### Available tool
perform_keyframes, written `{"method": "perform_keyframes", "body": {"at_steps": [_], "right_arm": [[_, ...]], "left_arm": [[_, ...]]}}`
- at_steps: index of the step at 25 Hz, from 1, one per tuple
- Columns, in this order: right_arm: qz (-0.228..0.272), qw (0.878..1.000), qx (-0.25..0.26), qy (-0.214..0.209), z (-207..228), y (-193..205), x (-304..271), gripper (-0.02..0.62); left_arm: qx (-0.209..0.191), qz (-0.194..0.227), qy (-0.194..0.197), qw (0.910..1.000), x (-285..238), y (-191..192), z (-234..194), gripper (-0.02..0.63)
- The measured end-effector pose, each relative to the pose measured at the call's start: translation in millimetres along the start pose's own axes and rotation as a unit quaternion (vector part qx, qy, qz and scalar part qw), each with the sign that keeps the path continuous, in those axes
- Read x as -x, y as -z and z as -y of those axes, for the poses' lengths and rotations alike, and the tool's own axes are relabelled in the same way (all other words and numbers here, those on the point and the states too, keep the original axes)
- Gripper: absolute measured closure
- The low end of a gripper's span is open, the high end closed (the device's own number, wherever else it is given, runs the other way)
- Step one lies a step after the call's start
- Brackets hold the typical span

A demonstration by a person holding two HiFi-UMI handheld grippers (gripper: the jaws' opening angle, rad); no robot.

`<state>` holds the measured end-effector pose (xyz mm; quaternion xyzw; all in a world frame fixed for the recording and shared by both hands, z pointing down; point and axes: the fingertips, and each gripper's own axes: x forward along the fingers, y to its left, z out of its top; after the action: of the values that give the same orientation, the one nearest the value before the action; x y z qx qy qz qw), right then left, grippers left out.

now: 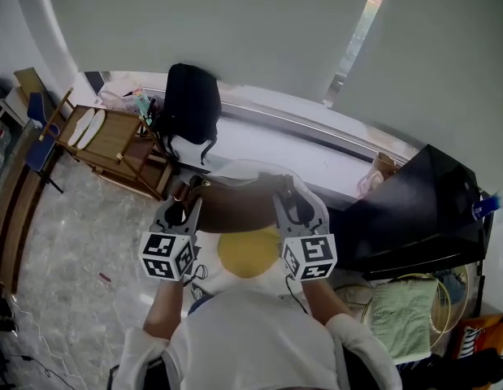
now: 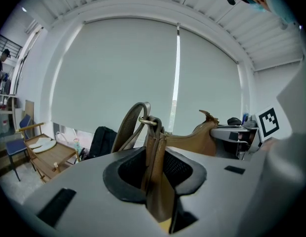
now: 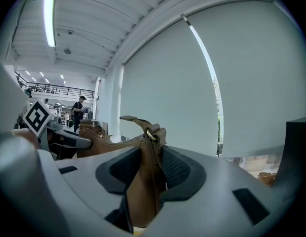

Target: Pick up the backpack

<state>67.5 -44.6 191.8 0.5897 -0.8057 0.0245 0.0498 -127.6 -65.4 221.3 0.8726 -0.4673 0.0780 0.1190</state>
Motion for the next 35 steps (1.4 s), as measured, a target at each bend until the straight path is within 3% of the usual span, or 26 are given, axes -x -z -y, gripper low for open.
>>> {"method": "perform_keyframes", "body": {"at_steps": [13, 35], "right_arm": [[0.021, 1.0, 0.011, 0.013, -1.4, -26.5, 27.8, 0.438], [0.012, 1.0, 0.002, 0.011, -8.2, -33.2, 40.1, 0.439]], "left_arm": [[-0.006, 0.024, 0.017, 0.9996, 18.7, -22.4, 19.4, 0.492], [-0.005, 0.029, 0.023, 0.9993, 32.8, -33.6, 24.4, 0.494]]}}
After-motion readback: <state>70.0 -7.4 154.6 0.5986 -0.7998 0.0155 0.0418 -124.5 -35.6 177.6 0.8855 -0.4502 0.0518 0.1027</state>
